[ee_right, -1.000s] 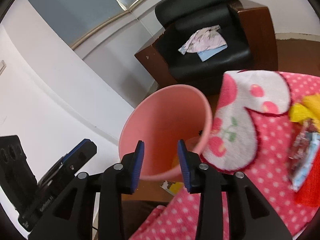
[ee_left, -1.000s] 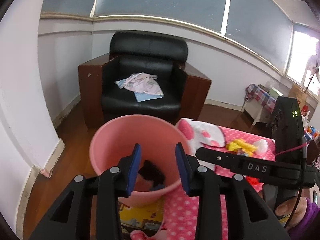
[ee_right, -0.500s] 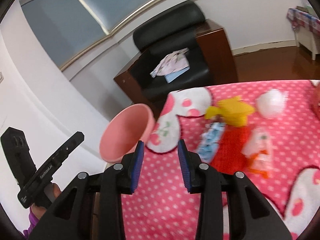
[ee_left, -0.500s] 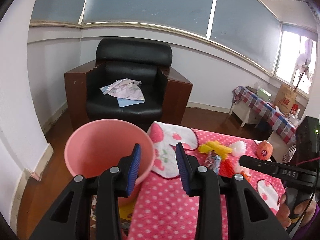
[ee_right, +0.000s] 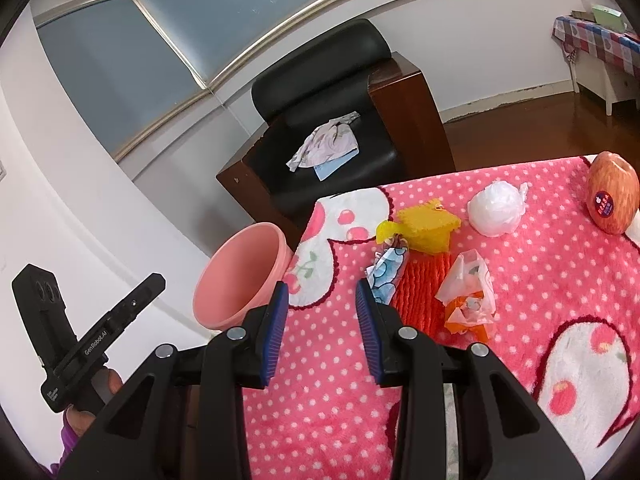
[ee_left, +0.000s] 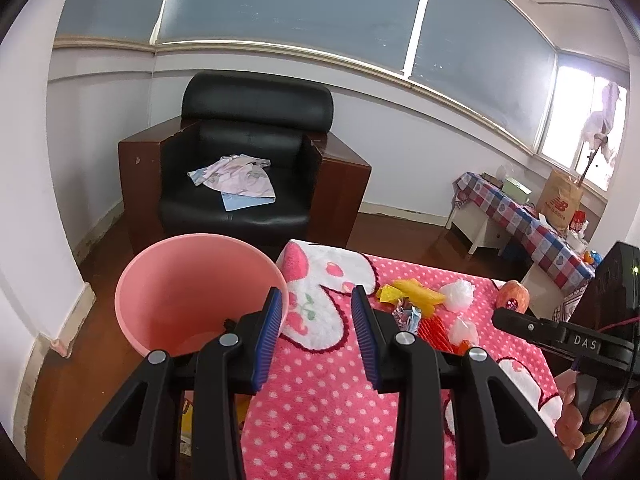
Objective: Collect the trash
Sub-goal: 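Grasp the foil wrapper with left tool while right tool grasps clear plastic bag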
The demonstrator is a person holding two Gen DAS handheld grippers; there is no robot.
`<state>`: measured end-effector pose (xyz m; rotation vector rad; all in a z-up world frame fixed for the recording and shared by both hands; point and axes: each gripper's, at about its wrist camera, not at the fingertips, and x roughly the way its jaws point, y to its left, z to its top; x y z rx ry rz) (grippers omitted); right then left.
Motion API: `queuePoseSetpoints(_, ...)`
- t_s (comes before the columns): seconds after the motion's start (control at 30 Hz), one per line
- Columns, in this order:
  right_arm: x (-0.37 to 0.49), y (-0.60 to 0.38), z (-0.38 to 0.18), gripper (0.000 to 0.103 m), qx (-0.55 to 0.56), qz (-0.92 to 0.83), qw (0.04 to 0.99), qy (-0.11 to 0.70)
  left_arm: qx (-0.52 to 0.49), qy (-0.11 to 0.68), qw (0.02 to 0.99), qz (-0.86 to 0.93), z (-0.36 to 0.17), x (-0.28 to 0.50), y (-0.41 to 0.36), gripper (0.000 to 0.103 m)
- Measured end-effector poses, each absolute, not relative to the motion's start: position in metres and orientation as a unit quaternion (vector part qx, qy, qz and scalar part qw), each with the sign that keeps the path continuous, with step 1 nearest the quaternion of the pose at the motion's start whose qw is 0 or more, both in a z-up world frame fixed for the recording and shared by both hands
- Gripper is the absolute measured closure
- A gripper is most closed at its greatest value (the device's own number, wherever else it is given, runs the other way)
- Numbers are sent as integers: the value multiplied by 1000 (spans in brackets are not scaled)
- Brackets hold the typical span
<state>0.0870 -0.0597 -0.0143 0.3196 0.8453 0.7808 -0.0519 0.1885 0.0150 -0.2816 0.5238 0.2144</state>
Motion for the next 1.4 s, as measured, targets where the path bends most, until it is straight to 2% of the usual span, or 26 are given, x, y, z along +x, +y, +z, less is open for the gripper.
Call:
queuePoseSetpoints(0.2, 87, -58, -17, 67, 152, 370, 824, 401, -141, 260, 948, 115, 15, -51, 204, 68)
queuePoseSetpoints(0.33, 89, -53, -19, 67, 155, 382, 818, 401, -140, 266, 946, 122, 14, -45, 207, 61)
queuePoseSetpoints(0.47, 97, -58, -21, 67, 160, 377, 820, 400, -131, 273, 946, 114, 11, -33, 202, 59)
queuePoseSetpoints(0.73, 118, -103, -33, 67, 174, 324, 838, 404, -114, 294, 948, 48, -2, 11, 161, 59)
queuePoseSetpoints(1.07, 135, -123, -53, 67, 167, 281, 844, 425, -92, 345, 934, -8, -44, 64, 110, 59)
queuePoseSetpoints(1.17, 137, -122, -61, 55, 165, 277, 841, 435, -89, 365, 927, -16, -61, 75, 100, 59)
queuePoseSetpoints(1.4, 140, -111, -82, 54, 154, 267, 827, 471, -98, 391, 915, -18, -87, 94, 96, 59)
